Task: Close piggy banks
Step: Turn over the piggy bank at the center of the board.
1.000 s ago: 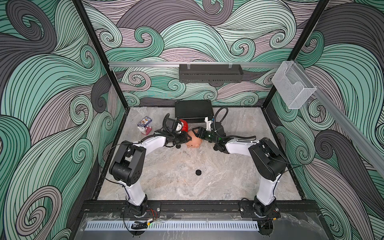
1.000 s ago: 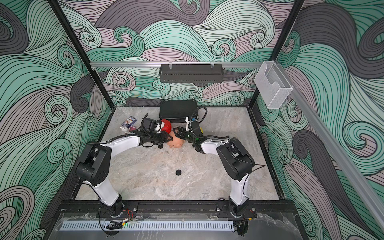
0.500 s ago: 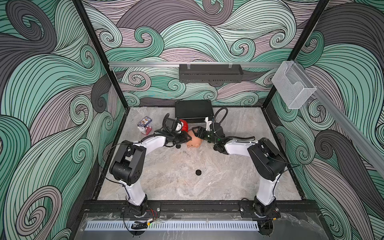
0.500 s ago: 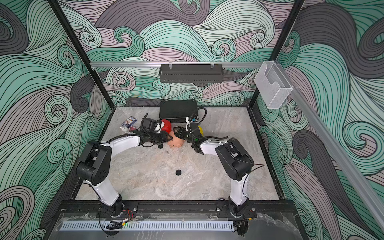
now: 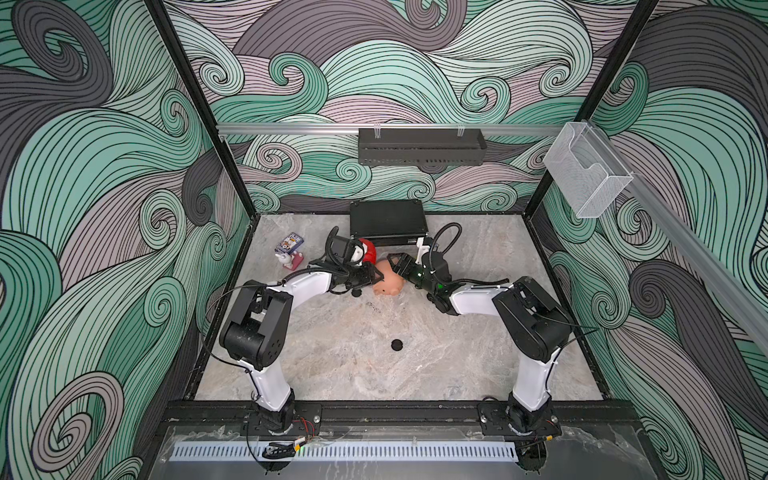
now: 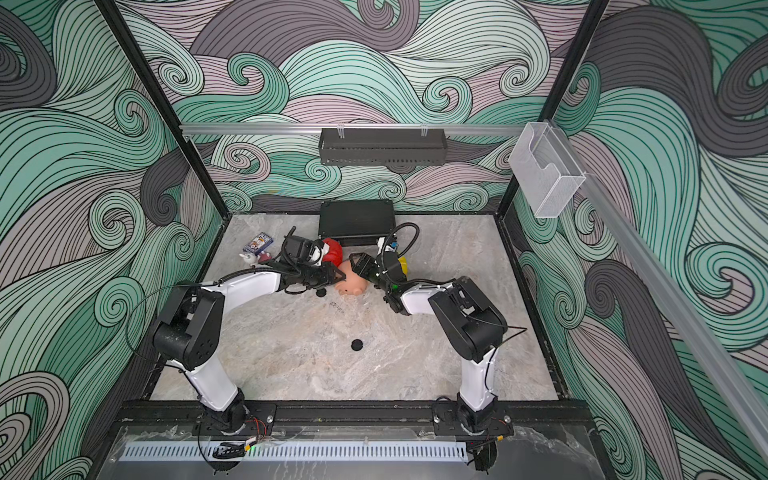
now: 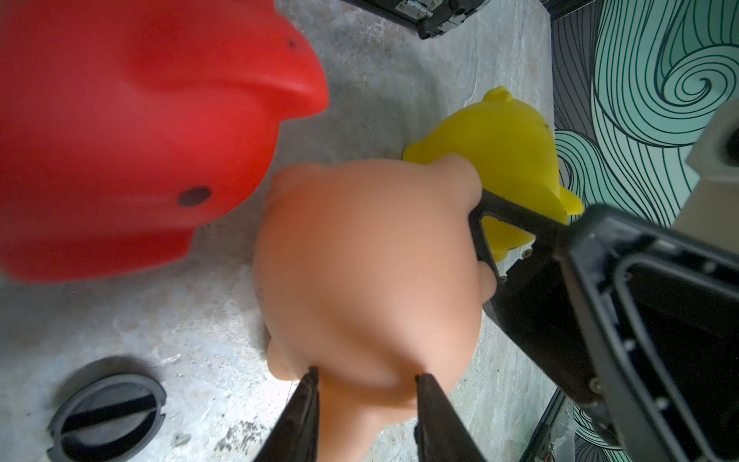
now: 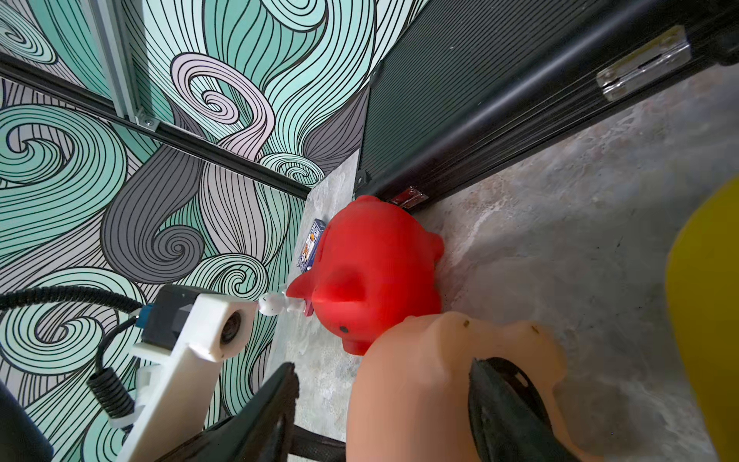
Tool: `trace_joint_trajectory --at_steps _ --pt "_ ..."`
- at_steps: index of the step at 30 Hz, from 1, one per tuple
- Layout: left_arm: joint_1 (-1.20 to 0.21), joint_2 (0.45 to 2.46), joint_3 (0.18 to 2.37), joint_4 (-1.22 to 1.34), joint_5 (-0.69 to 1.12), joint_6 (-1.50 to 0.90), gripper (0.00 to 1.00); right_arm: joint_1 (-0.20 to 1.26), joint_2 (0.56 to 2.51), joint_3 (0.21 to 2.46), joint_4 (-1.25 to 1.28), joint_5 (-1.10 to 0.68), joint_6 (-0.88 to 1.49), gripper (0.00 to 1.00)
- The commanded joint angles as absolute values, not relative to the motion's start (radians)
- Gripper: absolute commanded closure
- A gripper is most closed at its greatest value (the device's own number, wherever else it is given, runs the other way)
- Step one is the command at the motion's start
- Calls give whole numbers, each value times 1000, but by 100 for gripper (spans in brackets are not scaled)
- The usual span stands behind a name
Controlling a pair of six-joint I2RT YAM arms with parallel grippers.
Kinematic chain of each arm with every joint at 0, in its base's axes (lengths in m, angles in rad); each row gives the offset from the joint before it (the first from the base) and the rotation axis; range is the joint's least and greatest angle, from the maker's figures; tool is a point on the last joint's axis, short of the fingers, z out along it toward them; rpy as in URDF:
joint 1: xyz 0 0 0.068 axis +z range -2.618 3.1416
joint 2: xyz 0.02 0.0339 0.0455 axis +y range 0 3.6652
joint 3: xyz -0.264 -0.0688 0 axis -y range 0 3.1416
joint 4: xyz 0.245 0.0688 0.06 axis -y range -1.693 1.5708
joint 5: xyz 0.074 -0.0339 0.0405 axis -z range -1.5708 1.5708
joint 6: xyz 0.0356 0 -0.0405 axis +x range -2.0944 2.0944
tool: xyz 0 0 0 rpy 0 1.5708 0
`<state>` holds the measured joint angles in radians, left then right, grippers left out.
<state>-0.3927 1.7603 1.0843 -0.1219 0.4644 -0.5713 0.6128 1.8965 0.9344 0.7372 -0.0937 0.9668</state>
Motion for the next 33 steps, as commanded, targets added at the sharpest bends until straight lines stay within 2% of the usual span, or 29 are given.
trace_joint_trajectory --at_steps 1,19,33 --pt "-401 1848 1053 -174 391 -579 63 677 1910 924 691 -147 1021 30" --pt "-390 1853 1034 -159 406 -572 63 678 1900 917 594 -99 997 26" --pt "-389 1858 1034 -161 417 -572 63 693 1827 1022 446 -70 966 28"
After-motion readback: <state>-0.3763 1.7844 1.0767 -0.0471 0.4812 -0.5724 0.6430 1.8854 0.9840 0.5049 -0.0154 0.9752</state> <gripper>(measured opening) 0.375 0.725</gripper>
